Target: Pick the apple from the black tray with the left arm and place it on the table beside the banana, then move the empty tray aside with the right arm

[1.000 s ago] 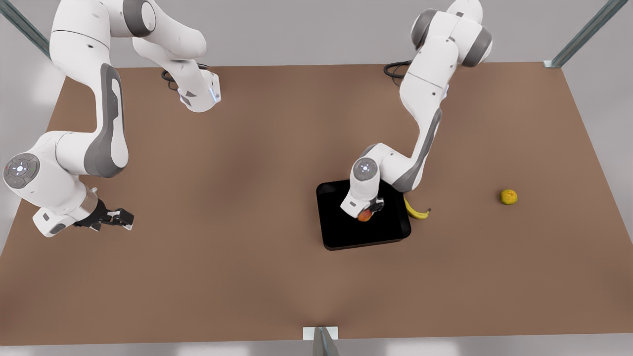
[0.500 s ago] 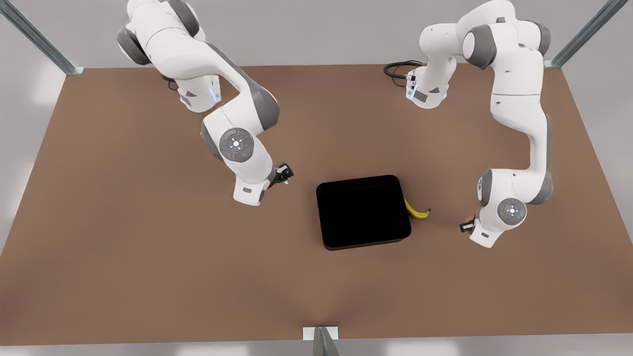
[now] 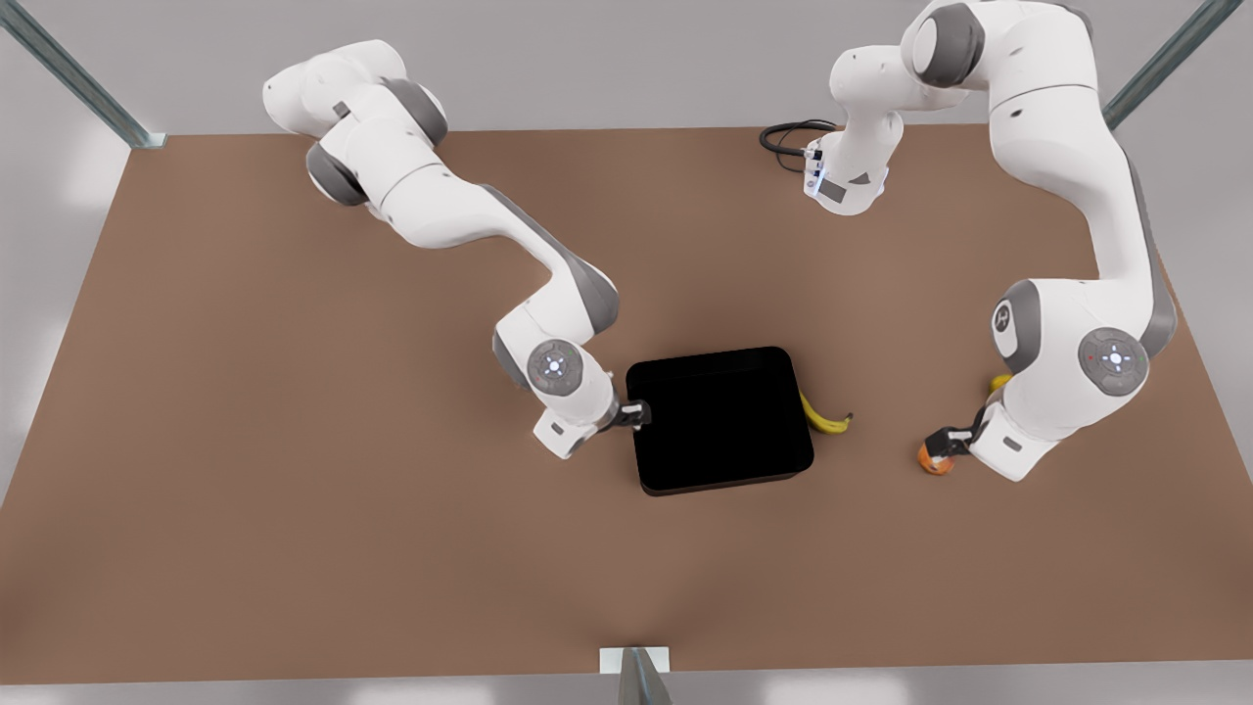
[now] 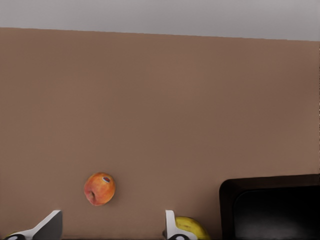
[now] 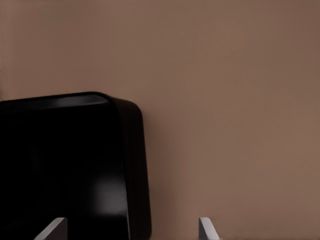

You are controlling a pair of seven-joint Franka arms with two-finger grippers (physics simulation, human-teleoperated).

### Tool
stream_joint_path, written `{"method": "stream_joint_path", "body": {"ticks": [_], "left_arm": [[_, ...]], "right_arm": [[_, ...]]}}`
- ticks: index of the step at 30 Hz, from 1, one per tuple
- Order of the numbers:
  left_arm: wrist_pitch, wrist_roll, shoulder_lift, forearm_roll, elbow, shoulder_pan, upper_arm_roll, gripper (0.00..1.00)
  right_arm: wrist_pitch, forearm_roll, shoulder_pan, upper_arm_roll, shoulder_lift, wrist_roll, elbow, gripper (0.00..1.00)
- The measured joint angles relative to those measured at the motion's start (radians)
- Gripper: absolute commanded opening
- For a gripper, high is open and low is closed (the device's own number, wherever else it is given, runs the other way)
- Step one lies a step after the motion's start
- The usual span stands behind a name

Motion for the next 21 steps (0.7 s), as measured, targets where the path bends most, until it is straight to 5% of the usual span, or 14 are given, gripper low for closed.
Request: {"method": "stream_joint_path", "body": {"ticks": [21], "left_arm": [[-0.06, 0.052, -0.017, -0.006, -0.009, -0.03, 0.001, 1.0]], "right_arm": [[0.234, -0.004, 0.032, -0.002, 0.113, 0.264, -0.008, 0.99]]}}
